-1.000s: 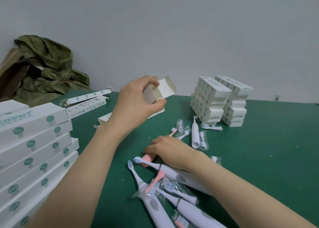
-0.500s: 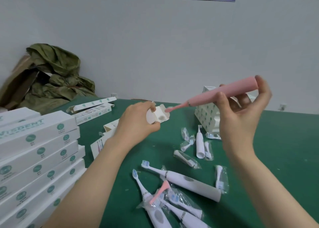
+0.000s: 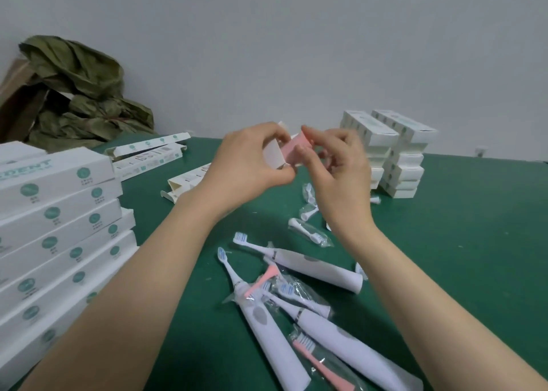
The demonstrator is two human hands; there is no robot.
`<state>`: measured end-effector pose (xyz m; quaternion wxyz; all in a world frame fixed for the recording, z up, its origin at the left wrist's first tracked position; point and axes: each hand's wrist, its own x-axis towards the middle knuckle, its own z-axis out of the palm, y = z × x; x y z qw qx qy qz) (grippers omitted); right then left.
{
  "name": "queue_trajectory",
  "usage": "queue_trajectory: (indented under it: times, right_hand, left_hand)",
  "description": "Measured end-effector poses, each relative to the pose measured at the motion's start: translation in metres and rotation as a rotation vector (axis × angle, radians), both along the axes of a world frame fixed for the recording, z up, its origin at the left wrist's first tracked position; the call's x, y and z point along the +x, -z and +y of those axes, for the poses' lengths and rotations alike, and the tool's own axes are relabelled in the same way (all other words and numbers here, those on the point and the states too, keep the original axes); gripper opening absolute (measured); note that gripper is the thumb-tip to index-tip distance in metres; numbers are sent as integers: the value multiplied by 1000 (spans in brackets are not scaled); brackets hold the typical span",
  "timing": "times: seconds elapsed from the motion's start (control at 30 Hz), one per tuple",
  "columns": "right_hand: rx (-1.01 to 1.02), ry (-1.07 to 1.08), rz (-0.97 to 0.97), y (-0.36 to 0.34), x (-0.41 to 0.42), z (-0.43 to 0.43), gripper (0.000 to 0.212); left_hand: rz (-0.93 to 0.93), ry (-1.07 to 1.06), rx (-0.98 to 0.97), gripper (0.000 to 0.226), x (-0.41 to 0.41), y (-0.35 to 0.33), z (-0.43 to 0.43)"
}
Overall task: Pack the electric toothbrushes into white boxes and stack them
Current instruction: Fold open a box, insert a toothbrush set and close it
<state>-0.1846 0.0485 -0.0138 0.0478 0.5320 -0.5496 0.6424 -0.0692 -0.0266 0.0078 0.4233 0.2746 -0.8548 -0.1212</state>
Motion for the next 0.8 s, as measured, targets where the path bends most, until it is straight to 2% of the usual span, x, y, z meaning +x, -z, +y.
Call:
queue_trajectory:
  times: [0.1,0.23,0.33,0.47,0.53,0.6,0.63,0.73,0.8]
  right_hand:
    - [174,-56,270,4,4,5,17]
    - [263,-150,307,4,-1,23,10]
    - [336,-260,461,11,-6,36,19]
    - [720,-457,743,30,2,38,28]
    - [813,-514,786,44,10,36,25]
    - [764,-526,714,49,14,34,12]
    - [723,-515,606,47,12,33,6]
    - [584,-562,82,34,0,32,7]
    - [517,-548,-91,27,-7,31,9]
  left_hand:
    - [-17,-6,44,35,2,4,0]
    - [-24,-49,70,38,6,7,-4]
    - [-37,-86,69,37,6,12,-4]
    - [-62,-125,60,39,7,13,-5]
    - [-56,-118,64,39,8,12,-6]
    - [-48,-106,73,38,9,12,-7]
    - [-45,-102,77,38,9,12,-7]
    - [-35,-101,84,39,10,11,-8]
    - [-39,-99,87,40,11,12,-9]
